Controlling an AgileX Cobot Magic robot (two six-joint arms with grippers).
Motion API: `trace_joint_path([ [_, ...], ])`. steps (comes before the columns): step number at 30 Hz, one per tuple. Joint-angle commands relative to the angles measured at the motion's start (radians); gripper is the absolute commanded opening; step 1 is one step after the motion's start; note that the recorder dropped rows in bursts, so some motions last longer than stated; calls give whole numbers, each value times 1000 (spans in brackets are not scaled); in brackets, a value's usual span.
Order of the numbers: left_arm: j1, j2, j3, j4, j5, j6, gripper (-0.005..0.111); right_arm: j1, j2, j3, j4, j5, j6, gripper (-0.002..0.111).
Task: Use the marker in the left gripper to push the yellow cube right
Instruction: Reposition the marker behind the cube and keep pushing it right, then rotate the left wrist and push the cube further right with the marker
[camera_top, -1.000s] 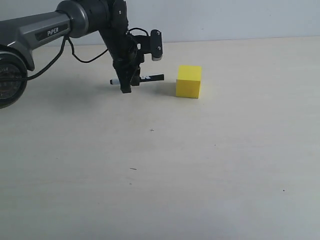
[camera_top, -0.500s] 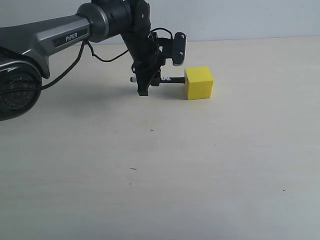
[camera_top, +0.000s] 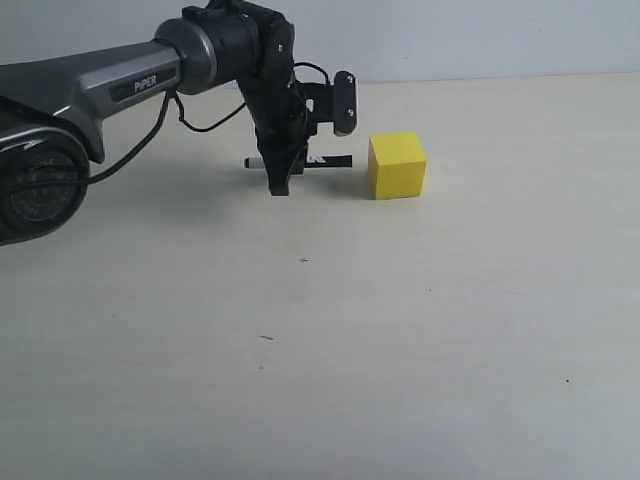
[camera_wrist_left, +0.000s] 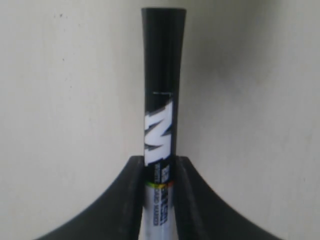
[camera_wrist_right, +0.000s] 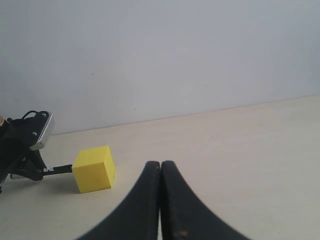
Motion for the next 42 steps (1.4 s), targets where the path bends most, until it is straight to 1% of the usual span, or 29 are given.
trace_joint_path([
  [1, -40, -2, -6, -4, -77, -12, 0, -4, -5, 5, 1, -10, -8, 0],
  [5, -47, -6, -6, -2, -87, -12, 0, -4, -5, 5, 1, -10, -8, 0],
  [12, -5, -6, -6, 1, -50, -41, 0, -4, -5, 5, 1, -10, -8, 0],
  [15, -3, -6, -6, 3, -50, -37, 0, -4, -5, 5, 1, -10, -8, 0],
  [19, -24, -6, -6, 3, -58, 15, 0, -4, -5, 5, 1, -10, -8, 0],
  [24, -67, -6, -6, 6, -83, 27, 0, -4, -5, 5, 1, -10, -8, 0],
  [25, -67, -6, -6, 28, -83, 26, 0, -4, -5, 5, 1, -10, -8, 0],
  [31, -64, -6, -6, 30, -70, 22, 0, -4, -5, 5, 1, -10, -8, 0],
  [35, -69, -10, -6, 30, -6, 18, 0, -4, -5, 5, 1, -10, -8, 0],
  [39, -71, -24, -6, 40, 29, -37, 0, -4, -5, 5, 1, -10, -8, 0],
  [42, -73, -39, -6, 110, 29, -132, 0, -4, -5, 5, 1, -10, -8, 0],
])
